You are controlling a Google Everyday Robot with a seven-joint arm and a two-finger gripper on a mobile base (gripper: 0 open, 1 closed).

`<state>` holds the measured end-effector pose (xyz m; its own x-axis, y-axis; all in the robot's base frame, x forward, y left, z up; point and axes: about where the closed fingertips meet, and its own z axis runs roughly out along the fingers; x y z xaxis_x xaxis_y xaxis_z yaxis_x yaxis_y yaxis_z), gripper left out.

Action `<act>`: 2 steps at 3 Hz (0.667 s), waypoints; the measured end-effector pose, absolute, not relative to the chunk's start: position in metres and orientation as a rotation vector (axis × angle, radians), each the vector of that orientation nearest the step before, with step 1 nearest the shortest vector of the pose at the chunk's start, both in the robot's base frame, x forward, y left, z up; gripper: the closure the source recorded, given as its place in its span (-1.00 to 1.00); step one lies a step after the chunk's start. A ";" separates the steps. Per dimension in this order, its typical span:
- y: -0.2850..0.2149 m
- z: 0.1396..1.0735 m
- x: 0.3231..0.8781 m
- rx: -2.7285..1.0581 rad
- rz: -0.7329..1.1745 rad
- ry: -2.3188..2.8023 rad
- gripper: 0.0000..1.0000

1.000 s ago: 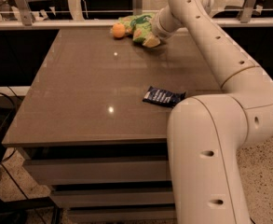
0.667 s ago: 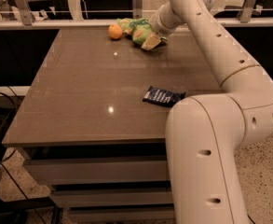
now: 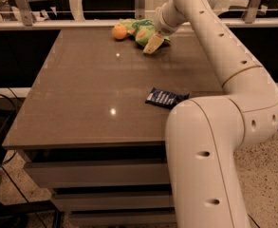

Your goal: Move green rice chip bag near orange

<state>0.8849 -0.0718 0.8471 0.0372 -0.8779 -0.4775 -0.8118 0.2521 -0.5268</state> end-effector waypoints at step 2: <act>-0.072 0.848 0.885 -1.556 -0.110 1.766 -1.00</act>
Offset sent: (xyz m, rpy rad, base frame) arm -0.1070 -0.0470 0.0903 0.2652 -0.2058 -0.0390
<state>0.8849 -0.0717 0.8480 0.0373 -0.8777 -0.4777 -0.8119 0.2521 -0.5265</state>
